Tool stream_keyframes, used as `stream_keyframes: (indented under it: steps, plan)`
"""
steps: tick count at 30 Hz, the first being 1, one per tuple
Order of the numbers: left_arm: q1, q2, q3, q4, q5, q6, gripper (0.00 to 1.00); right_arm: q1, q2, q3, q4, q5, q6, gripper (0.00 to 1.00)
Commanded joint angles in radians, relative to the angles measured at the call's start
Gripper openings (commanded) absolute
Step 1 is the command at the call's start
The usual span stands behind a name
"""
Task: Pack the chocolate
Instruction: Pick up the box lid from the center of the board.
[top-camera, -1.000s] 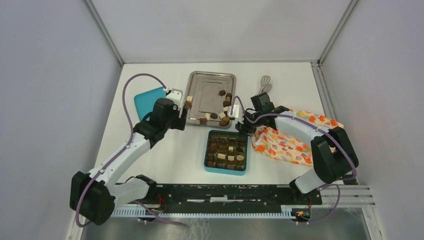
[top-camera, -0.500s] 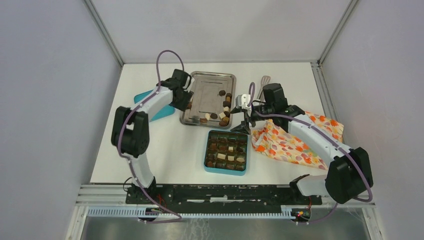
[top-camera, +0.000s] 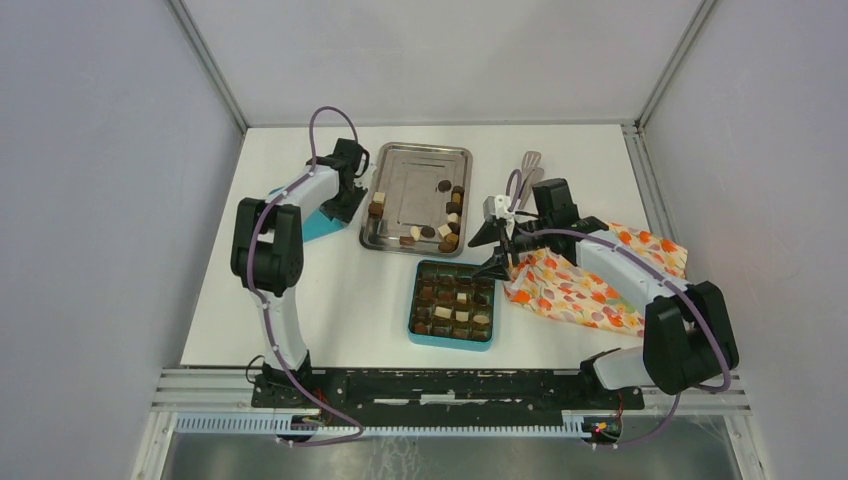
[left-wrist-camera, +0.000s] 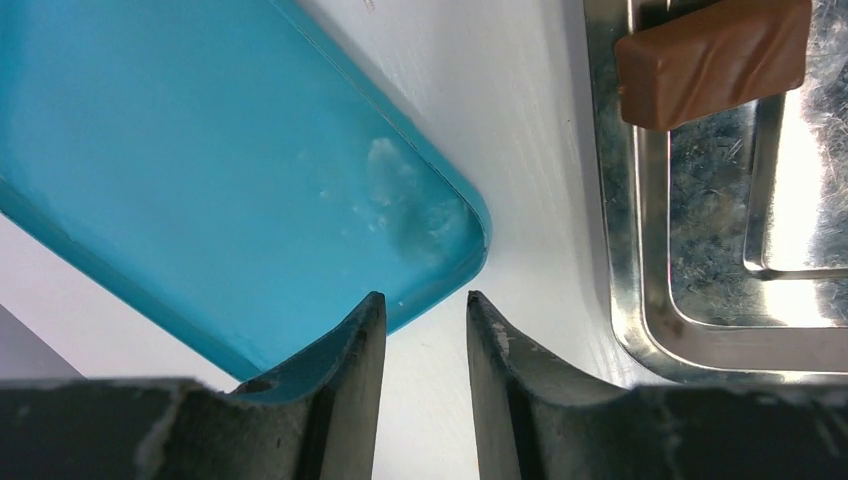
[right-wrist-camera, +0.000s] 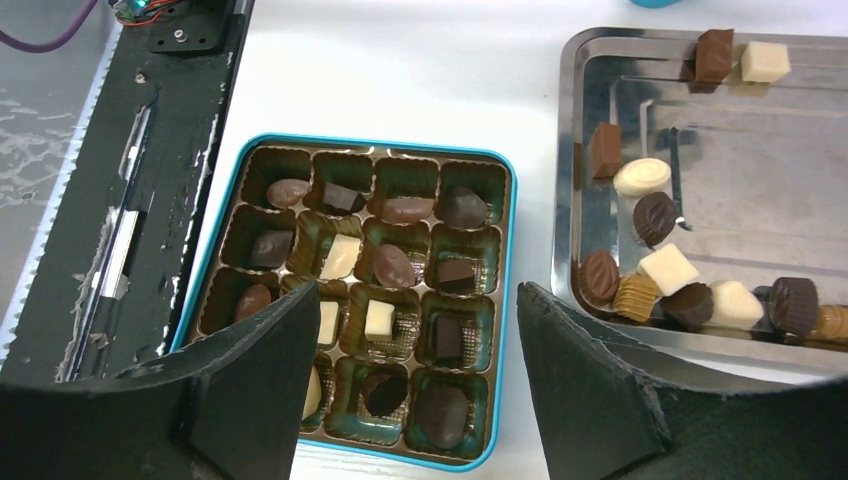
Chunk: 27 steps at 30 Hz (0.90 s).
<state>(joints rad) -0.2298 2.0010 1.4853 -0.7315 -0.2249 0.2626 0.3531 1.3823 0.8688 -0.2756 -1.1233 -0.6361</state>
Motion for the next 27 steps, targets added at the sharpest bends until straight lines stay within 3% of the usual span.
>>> stream_keyframes:
  steps: [1,19,22,25,27]
  plan:
    - [0.006,0.012,0.015,-0.009,0.032,0.048,0.42,-0.003,0.022,0.036,-0.039,-0.045,-0.033,0.77]
    - [0.034,0.074,0.029,-0.035,0.099,0.043,0.41,-0.014,0.058,0.039,-0.061,-0.055,-0.04,0.76]
    - [0.038,0.088,0.033,-0.041,0.109,0.04,0.33,-0.016,0.066,0.043,-0.07,-0.053,-0.048,0.76]
    - [0.04,0.095,0.036,-0.046,0.114,0.03,0.17,-0.016,0.069,0.046,-0.078,-0.055,-0.052,0.75]
    - [0.04,0.091,0.037,-0.048,0.11,0.017,0.16,-0.018,0.071,0.047,-0.083,-0.059,-0.056,0.75]
